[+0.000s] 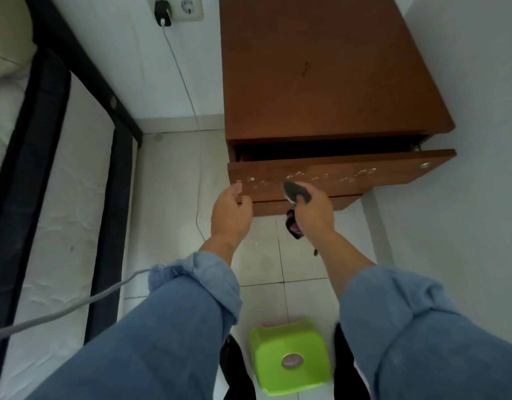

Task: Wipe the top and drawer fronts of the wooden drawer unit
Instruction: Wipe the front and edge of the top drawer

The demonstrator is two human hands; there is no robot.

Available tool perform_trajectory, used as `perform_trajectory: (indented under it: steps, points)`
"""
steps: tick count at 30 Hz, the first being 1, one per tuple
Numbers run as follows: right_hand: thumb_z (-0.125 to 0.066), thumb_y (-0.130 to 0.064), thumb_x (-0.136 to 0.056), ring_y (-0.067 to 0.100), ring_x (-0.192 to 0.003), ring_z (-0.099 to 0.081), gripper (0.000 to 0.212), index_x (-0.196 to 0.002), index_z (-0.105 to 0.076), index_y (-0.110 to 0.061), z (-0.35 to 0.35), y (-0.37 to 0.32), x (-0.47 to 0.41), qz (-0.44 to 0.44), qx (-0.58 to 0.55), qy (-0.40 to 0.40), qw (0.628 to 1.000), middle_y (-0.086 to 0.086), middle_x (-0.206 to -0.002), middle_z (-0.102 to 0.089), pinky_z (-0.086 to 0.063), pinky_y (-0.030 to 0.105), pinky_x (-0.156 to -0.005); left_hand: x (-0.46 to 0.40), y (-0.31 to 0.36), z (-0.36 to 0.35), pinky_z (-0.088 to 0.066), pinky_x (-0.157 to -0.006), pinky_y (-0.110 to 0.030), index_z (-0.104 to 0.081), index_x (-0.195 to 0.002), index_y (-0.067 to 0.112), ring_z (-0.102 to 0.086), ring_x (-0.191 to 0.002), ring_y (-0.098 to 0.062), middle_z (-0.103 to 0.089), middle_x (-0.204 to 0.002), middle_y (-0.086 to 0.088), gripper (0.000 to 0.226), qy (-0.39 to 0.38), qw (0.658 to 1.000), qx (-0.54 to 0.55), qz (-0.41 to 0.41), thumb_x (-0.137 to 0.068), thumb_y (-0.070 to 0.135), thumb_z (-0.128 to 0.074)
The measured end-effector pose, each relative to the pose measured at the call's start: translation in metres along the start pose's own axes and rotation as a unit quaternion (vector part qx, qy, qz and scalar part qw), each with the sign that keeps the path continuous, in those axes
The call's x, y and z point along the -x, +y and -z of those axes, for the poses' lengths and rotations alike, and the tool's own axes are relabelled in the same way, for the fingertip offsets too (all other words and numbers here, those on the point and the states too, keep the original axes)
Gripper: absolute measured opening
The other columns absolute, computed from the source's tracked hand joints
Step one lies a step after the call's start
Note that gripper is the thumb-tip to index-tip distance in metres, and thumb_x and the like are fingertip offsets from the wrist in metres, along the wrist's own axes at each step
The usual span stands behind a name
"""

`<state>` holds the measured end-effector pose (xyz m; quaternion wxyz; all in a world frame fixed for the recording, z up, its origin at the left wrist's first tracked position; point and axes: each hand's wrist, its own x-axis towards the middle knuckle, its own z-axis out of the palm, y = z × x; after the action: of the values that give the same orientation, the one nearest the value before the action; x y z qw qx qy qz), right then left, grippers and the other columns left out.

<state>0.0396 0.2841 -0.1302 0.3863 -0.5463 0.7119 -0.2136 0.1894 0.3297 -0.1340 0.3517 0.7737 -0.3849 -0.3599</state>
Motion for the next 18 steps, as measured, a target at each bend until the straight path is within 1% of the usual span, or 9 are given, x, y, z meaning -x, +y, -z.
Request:
perform_trajectory:
  steps: [3, 5, 6, 9, 12, 15, 18]
  points:
    - [-0.046, -0.013, -0.096, 0.03, -0.112, -0.056, 0.035, -0.127, -0.056, -0.024, 0.037, 0.018, -0.013, -0.033, 0.005, 0.098, 0.995, 0.009, -0.131, -0.053, -0.048, 0.038, -0.095, 0.007, 0.007, -0.018, -0.022, -0.109, -0.023, -0.032, -0.148, 0.015, -0.031, -0.14, -0.017, -0.034, -0.153, -0.002, 0.056, -0.045, 0.99, -0.104, -0.082, -0.094, 0.021, -0.047]
    - [-0.047, -0.013, -0.096, 0.03, -0.112, -0.055, 0.036, -0.13, -0.054, -0.021, 0.054, 0.023, -0.025, -0.039, -0.005, 0.146, 0.988, 0.011, -0.134, -0.048, -0.045, 0.035, -0.095, 0.005, 0.016, -0.03, -0.016, -0.118, -0.029, -0.021, -0.151, 0.014, -0.02, -0.145, -0.015, -0.021, -0.158, -0.002, 0.064, -0.059, 0.976, -0.165, -0.131, -0.092, 0.021, -0.046]
    - [-0.047, -0.014, -0.096, 0.03, -0.113, -0.054, 0.036, -0.13, -0.054, -0.021, 0.061, 0.026, -0.031, -0.038, -0.01, 0.152, 0.988, 0.011, -0.135, -0.045, -0.044, 0.033, -0.095, 0.005, 0.019, -0.037, -0.012, -0.119, -0.032, -0.018, -0.151, 0.013, -0.016, -0.146, -0.016, -0.017, -0.159, -0.002, 0.066, -0.061, 0.969, -0.189, -0.144, -0.092, 0.021, -0.046]
    - [-0.048, -0.013, -0.096, 0.028, -0.117, -0.052, 0.035, -0.129, -0.055, -0.022, 0.071, 0.027, -0.049, -0.006, -0.013, 0.12, 0.993, 0.01, -0.135, -0.045, -0.04, 0.028, -0.097, 0.004, 0.022, -0.053, -0.007, -0.119, -0.034, -0.015, -0.152, 0.01, -0.012, -0.147, -0.019, -0.013, -0.16, -0.005, 0.068, -0.036, 0.961, -0.236, -0.143, -0.091, 0.022, -0.045]
    - [-0.049, -0.013, -0.095, 0.026, -0.112, -0.054, 0.034, -0.126, -0.058, -0.024, 0.071, 0.032, -0.062, 0.035, -0.001, 0.113, 0.993, 0.009, -0.129, -0.048, -0.036, 0.021, -0.087, 0.001, 0.018, -0.065, -0.007, -0.119, -0.034, -0.016, -0.151, 0.008, -0.013, -0.147, -0.018, -0.014, -0.16, -0.006, 0.069, 0.012, 0.954, -0.256, -0.153, -0.091, 0.024, -0.046]
    - [-0.049, -0.016, -0.095, 0.021, -0.105, -0.053, 0.034, -0.127, -0.057, -0.028, 0.065, 0.039, -0.076, 0.079, 0.009, 0.113, 0.99, 0.006, -0.124, -0.049, -0.036, 0.021, -0.082, -0.01, 0.017, -0.075, -0.004, -0.117, -0.033, -0.016, -0.151, 0.008, -0.013, -0.147, -0.019, -0.016, -0.159, -0.007, 0.071, 0.051, 0.944, -0.277, -0.17, -0.09, 0.025, -0.046]
    - [-0.05, -0.016, -0.095, 0.02, -0.101, -0.053, 0.034, -0.126, -0.056, -0.028, 0.051, 0.045, -0.088, 0.158, 0.022, 0.118, 0.98, 0.004, -0.12, -0.049, -0.04, 0.024, -0.078, -0.025, 0.013, -0.088, -0.004, -0.12, -0.038, -0.013, -0.151, 0.007, -0.011, -0.147, -0.019, -0.015, -0.16, -0.008, 0.072, 0.08, 0.929, -0.307, -0.19, -0.089, 0.025, -0.045]
